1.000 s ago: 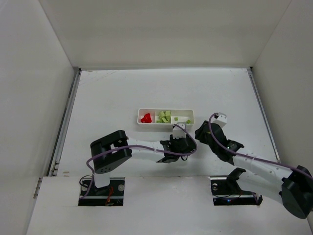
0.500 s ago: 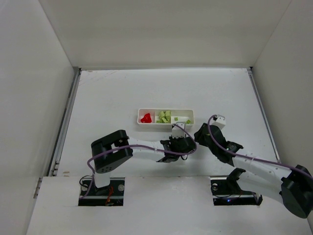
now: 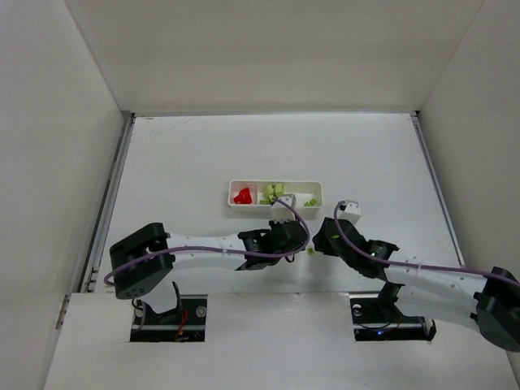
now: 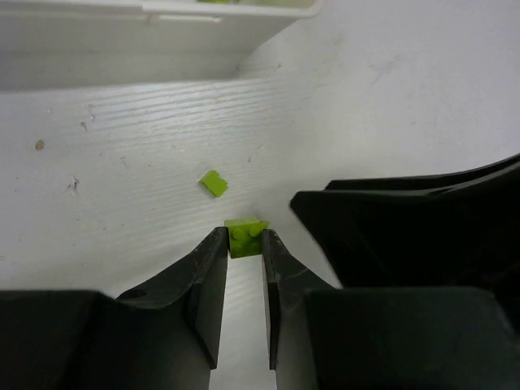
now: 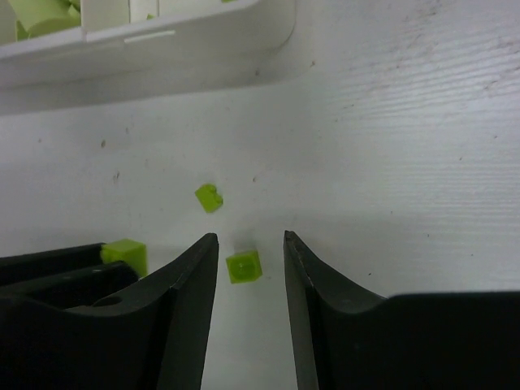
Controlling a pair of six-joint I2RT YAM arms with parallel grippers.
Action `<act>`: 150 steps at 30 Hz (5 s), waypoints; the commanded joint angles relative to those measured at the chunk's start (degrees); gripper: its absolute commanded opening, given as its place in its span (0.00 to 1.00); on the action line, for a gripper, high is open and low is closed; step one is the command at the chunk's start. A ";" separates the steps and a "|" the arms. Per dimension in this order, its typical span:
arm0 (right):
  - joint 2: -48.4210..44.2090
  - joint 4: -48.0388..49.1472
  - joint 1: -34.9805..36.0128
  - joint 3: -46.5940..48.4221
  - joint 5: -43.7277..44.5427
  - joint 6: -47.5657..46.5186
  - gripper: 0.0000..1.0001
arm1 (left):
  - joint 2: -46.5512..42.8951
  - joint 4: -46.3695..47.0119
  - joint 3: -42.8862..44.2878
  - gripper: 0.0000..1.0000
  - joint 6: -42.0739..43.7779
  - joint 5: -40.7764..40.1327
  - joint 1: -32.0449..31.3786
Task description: Sort the legos into containers by color
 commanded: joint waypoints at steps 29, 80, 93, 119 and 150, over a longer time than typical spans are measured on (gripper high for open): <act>13.07 -0.77 6.89 5.16 2.32 1.70 0.39 | 10.30 8.66 16.13 0.19 12.12 12.74 20.44; 29.07 8.28 -14.29 28.72 -5.15 -16.93 0.46 | -6.40 19.21 -11.90 0.41 17.22 5.53 3.92; 14.22 12.41 -14.20 18.18 -3.83 -16.58 0.49 | 6.79 16.14 -2.06 0.42 16.16 2.46 1.72; 9.81 14.52 -15.17 13.51 -4.97 -15.61 0.49 | 14.61 10.15 1.72 0.32 20.99 2.37 3.04; 5.33 15.66 -17.28 11.05 -4.45 -14.56 0.49 | 17.35 9.10 1.11 0.18 29.35 4.13 0.84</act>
